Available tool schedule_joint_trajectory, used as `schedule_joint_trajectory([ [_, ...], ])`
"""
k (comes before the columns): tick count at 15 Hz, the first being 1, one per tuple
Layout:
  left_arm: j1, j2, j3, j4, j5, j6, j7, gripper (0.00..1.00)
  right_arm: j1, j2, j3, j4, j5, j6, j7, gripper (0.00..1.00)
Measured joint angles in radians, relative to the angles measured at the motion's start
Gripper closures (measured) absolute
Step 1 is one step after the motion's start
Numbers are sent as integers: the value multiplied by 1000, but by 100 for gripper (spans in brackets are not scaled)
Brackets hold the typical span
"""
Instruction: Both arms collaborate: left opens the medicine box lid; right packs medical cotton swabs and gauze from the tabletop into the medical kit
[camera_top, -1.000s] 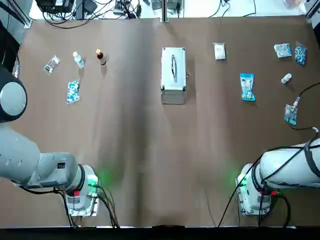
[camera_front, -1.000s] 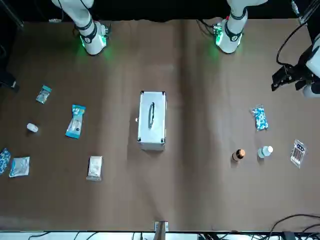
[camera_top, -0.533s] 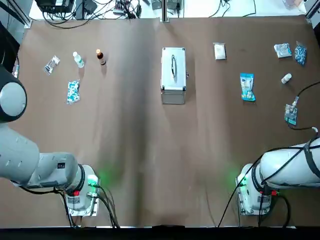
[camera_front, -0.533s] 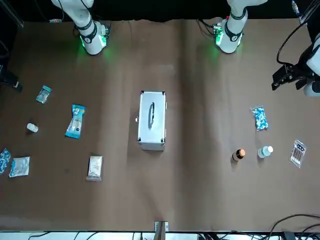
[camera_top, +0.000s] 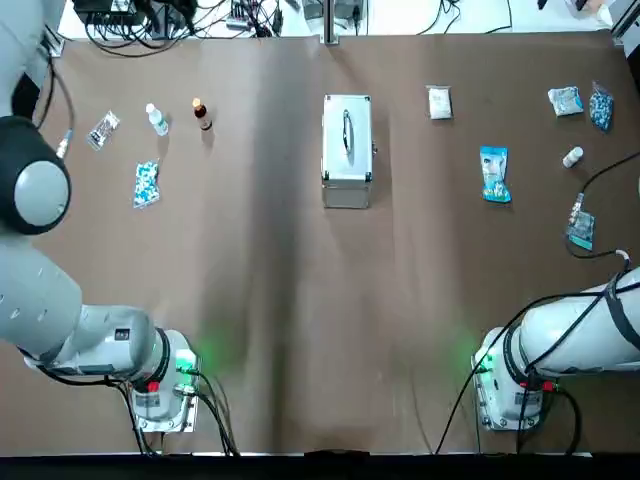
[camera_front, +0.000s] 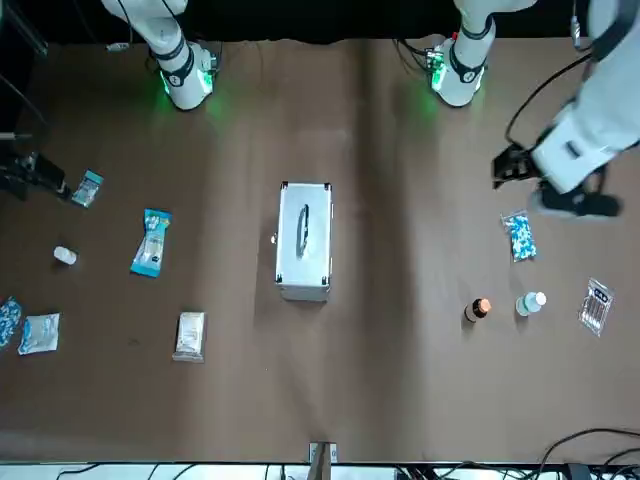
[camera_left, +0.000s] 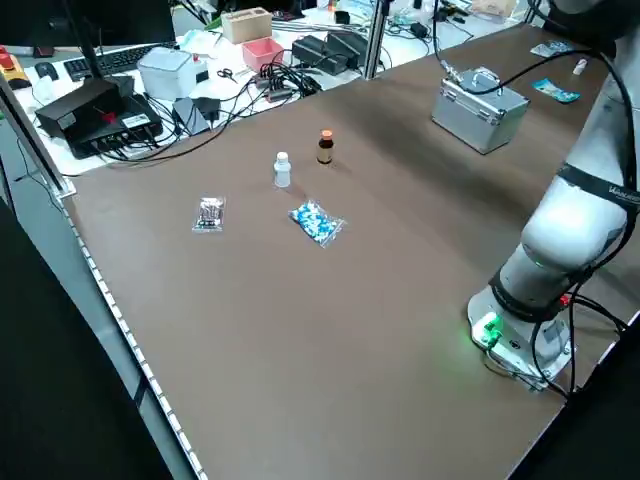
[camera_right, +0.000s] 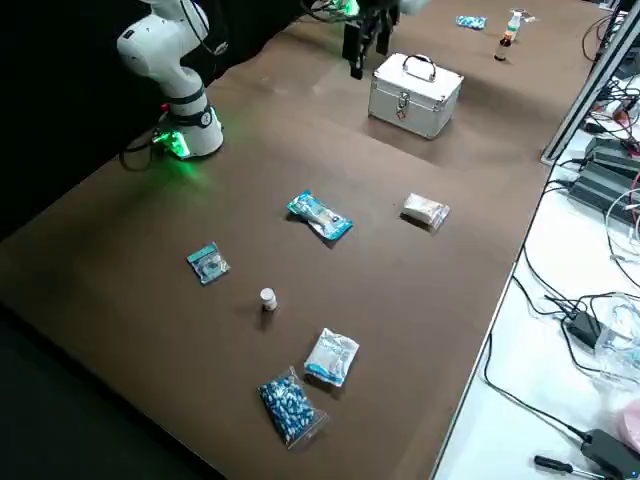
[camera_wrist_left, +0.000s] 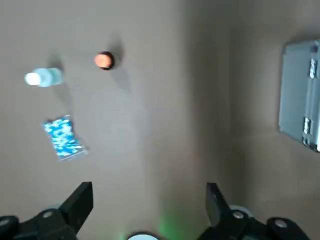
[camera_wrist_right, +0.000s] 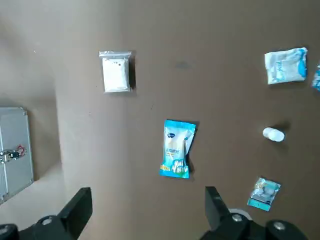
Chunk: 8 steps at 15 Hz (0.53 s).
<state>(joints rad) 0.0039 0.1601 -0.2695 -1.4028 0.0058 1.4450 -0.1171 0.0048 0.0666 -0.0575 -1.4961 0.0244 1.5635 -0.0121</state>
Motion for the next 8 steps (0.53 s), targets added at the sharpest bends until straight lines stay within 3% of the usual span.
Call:
schedule_joint_trajectory([
  [4,-16,59,-72,0,-48,3,-7,0,37,73,2,-5,1,34,0,0],
  [8,-54,87,-81,1,-156,56,-16,0,108,166,4,-8,1,63,-49,0],
])
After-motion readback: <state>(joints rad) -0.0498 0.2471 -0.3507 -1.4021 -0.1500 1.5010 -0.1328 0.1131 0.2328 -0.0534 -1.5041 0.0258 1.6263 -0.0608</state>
